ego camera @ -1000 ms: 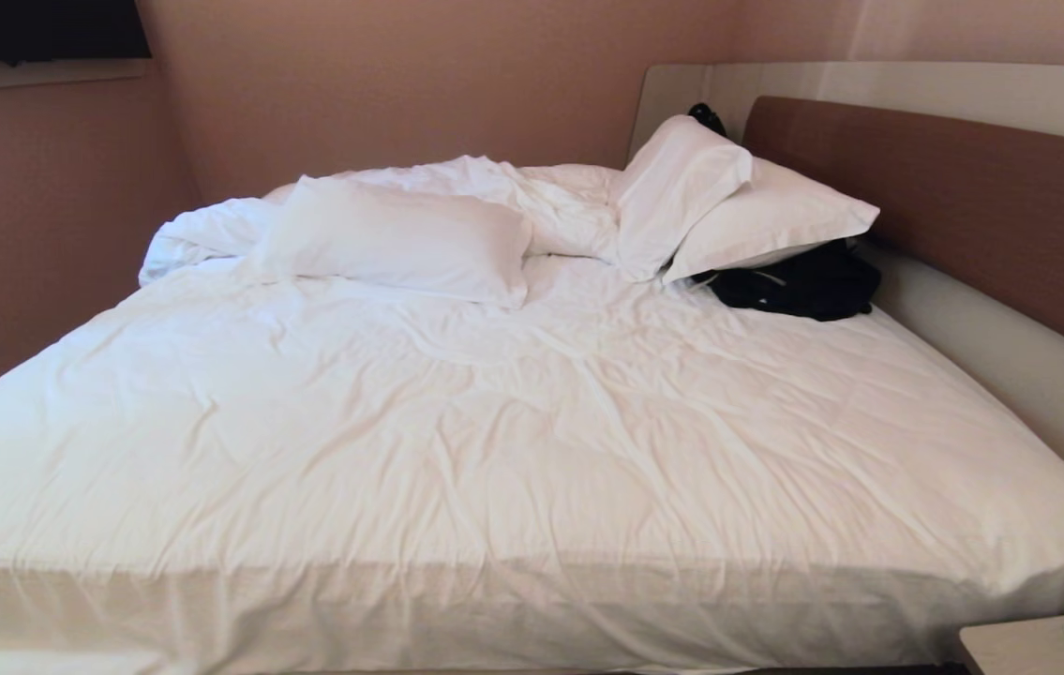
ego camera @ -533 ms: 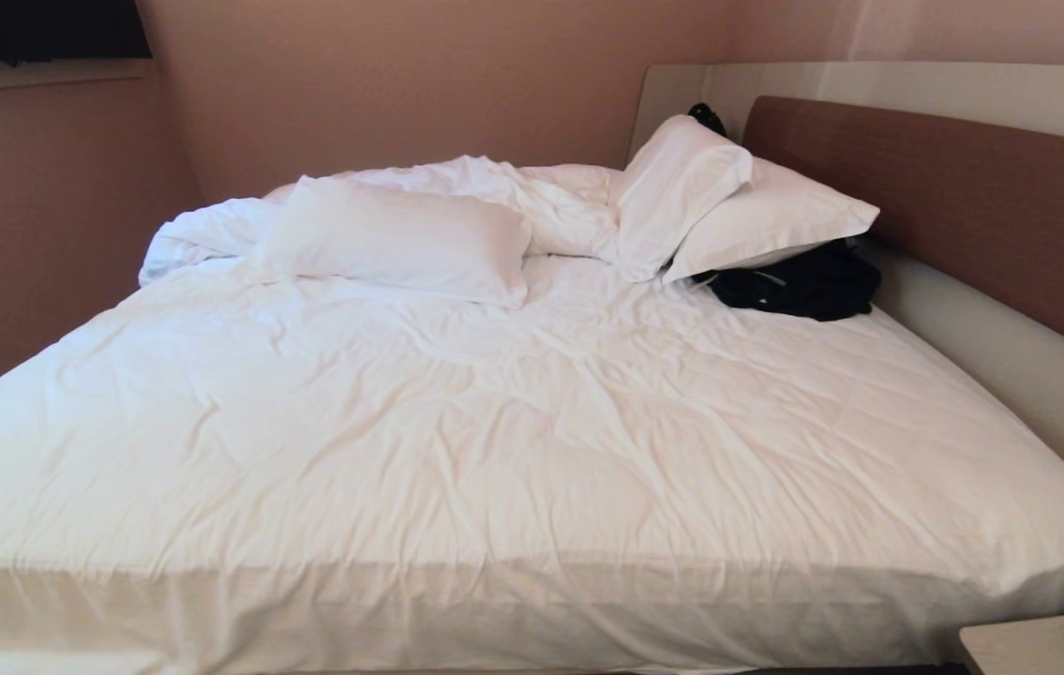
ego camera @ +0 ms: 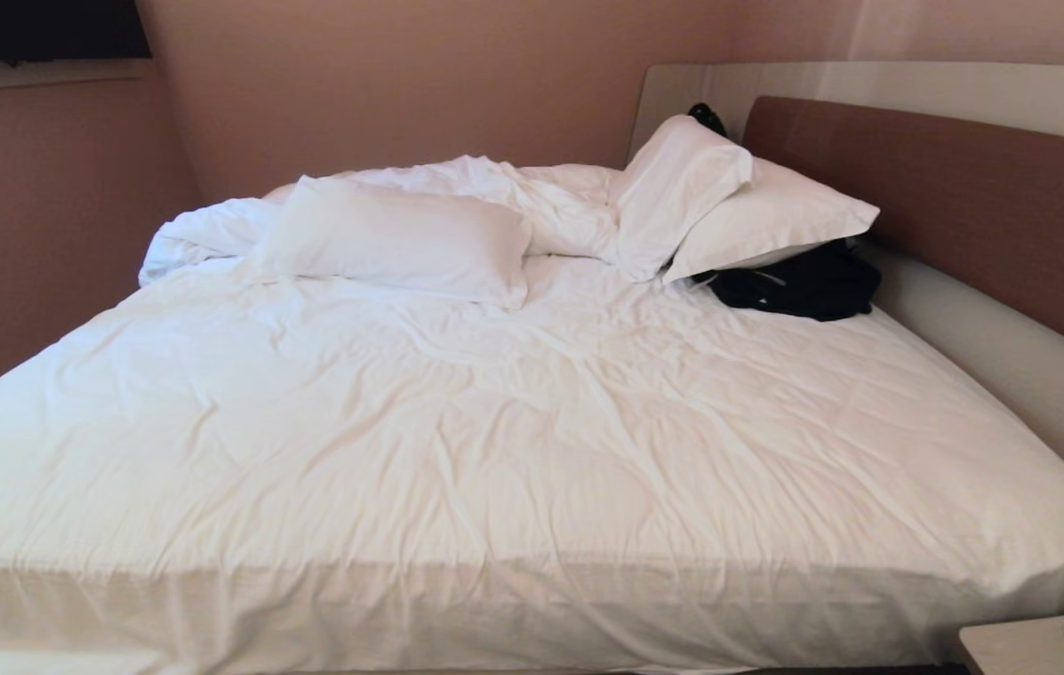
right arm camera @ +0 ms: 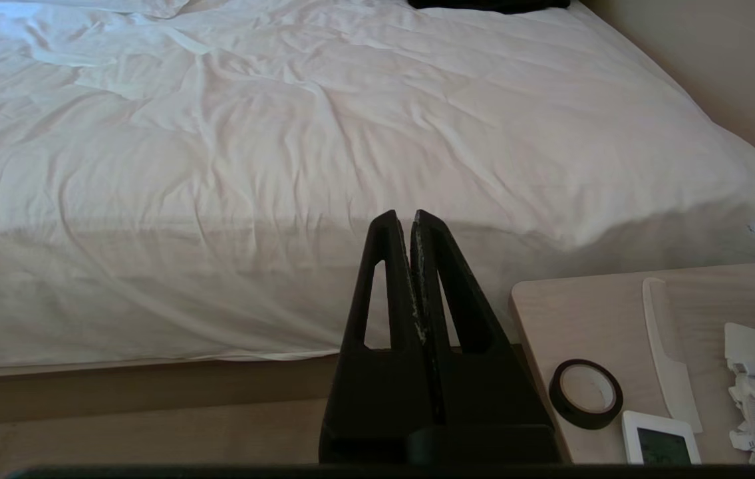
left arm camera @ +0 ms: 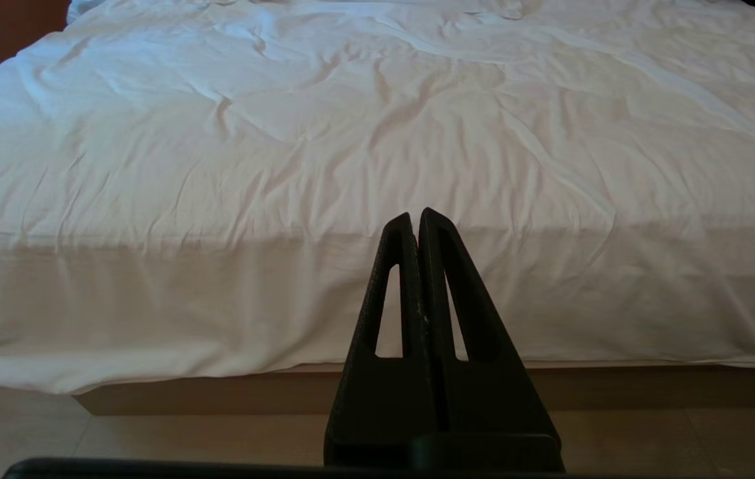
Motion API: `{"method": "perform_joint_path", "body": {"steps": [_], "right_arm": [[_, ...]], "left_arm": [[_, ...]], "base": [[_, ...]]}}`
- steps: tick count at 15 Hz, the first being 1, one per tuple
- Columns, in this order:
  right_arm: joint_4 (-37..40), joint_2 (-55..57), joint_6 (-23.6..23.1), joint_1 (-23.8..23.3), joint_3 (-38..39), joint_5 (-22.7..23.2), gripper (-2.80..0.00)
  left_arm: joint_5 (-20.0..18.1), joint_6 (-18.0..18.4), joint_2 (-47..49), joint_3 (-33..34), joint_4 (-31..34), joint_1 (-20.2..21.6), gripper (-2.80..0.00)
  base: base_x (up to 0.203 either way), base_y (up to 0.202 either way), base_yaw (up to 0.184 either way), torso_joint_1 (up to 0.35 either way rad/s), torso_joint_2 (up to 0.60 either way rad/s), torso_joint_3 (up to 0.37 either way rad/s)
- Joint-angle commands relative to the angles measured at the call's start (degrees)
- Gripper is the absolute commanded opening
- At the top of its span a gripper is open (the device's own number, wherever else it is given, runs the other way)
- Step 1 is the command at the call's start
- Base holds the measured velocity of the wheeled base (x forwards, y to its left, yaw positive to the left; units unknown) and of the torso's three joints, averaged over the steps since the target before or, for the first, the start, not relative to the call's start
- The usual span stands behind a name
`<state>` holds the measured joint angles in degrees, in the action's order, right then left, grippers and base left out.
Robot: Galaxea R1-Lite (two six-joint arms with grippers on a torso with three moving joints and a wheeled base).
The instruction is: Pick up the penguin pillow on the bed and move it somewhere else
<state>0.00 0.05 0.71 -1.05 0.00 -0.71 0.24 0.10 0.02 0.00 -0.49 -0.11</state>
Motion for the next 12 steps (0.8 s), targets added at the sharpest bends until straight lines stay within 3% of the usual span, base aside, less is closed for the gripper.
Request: {"method": "perform_joint_path", "body": {"steps": [1,12], "right_arm": [[0.0,0.04,0.0,-0.01,0.0,0.0,-2.8],[0.0,0.04,0.0,-0.01,0.0,0.0,-2.8]], "left_arm": [[0.02,-0.01,-0.02,0.0,-0.04,0.02,-2.8],[0.02,-0.01,-0.02,0.0,0.05,0.02,-2.8]], "base": [[0.0,0.0,0.0,0.0,0.0,0.0],[0.0,0.0,0.0,0.0,0.0,0.0]]}}
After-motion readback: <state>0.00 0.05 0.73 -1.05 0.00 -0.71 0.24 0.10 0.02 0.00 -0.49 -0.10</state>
